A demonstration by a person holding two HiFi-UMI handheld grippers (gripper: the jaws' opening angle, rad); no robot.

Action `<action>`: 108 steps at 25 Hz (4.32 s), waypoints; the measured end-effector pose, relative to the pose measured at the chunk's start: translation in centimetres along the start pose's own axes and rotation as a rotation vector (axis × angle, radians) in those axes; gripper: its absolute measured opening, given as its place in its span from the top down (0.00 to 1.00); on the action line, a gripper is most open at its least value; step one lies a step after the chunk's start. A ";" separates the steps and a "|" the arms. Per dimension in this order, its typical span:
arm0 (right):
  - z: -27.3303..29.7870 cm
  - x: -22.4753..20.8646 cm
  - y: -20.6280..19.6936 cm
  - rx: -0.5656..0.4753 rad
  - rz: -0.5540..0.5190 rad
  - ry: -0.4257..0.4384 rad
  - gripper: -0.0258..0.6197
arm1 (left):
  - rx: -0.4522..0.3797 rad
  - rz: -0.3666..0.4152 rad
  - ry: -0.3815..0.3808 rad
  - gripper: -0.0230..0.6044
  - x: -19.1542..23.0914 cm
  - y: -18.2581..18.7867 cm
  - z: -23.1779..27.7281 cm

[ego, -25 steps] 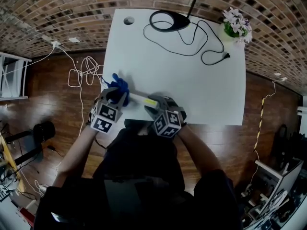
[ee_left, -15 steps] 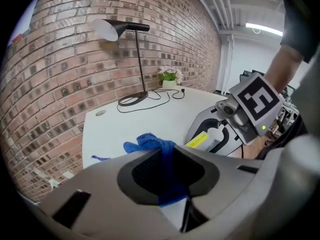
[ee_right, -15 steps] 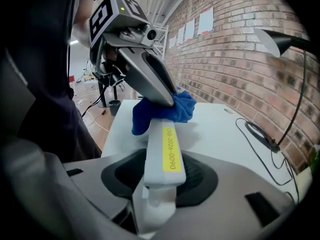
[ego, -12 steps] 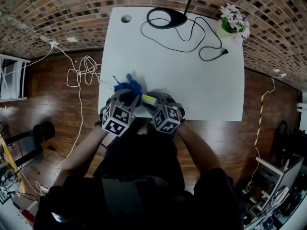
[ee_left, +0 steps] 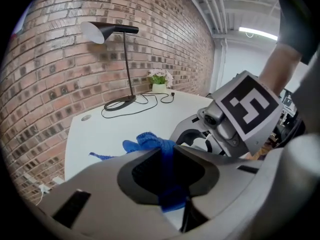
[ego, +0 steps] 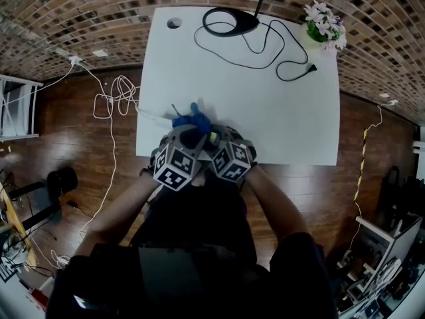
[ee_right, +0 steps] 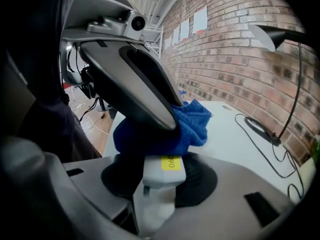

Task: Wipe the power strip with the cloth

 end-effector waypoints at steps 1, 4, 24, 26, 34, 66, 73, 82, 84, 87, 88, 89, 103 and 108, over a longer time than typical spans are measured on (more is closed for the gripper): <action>-0.1 0.0 -0.1 -0.002 0.007 0.001 0.73 | 0.001 0.002 -0.010 0.83 -0.4 0.2 0.3; -0.1 -0.1 -0.1 -0.016 0.026 0.005 0.73 | 0.001 0.011 -0.027 0.83 -1.3 0.7 0.8; -0.1 0.0 -0.1 -0.072 0.018 0.013 0.73 | 0.019 -0.073 -0.180 0.84 -3.8 2.0 1.7; -0.1 0.0 -0.3 -0.070 0.014 0.014 0.73 | 0.028 -0.082 -0.183 0.85 -3.9 2.1 1.8; 0.2 -0.1 -0.6 -0.101 -0.009 -0.014 0.73 | 0.090 -0.051 -0.147 0.85 -4.2 2.1 2.1; 0.0 -0.1 -0.3 -0.052 0.035 0.025 0.72 | -0.018 0.009 -0.258 0.84 -1.5 0.7 0.4; -0.2 -0.2 -0.4 -0.046 0.048 -0.001 0.72 | -0.019 0.013 -0.257 0.84 0.5 -0.5 -1.1; -0.2 -0.1 -0.4 -0.033 0.071 0.009 0.72 | 0.002 -0.077 -0.197 0.84 4.5 -1.7 -3.0; -0.2 -0.2 -0.4 -0.031 0.071 0.011 0.72 | 0.006 -0.098 -0.162 0.84 5.9 -2.1 -3.7; -0.1 -0.2 -0.4 -0.035 0.066 0.014 0.72 | 0.021 -0.118 -0.108 0.84 7.7 -3.0 -4.7; -0.1 -0.2 -0.4 -0.035 0.067 0.016 0.72 | 0.028 -0.124 -0.093 0.84 8.2 -3.3 -5.0; -0.2 -0.2 -0.4 -0.034 0.068 0.017 0.72 | 0.035 -0.135 -0.081 0.84 8.5 -3.4 -5.1; -0.2 0.0 -0.4 -0.043 0.065 0.014 0.73 | 0.099 -0.230 0.076 0.84 12.2 -6.6 -7.0; 0.0 0.0 -0.3 -0.025 0.085 0.041 0.73 | 0.109 -0.254 0.034 0.84 12.5 -6.5 -7.0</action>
Point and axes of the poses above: the fingertips, and each gripper's own axes: z forward along the fingers, x to its left, y out of its top, the point moved 2 cm from there along -z, backward along the fingers, and after that the axes turned 6 degrees about -y, right-handed, at the moved point
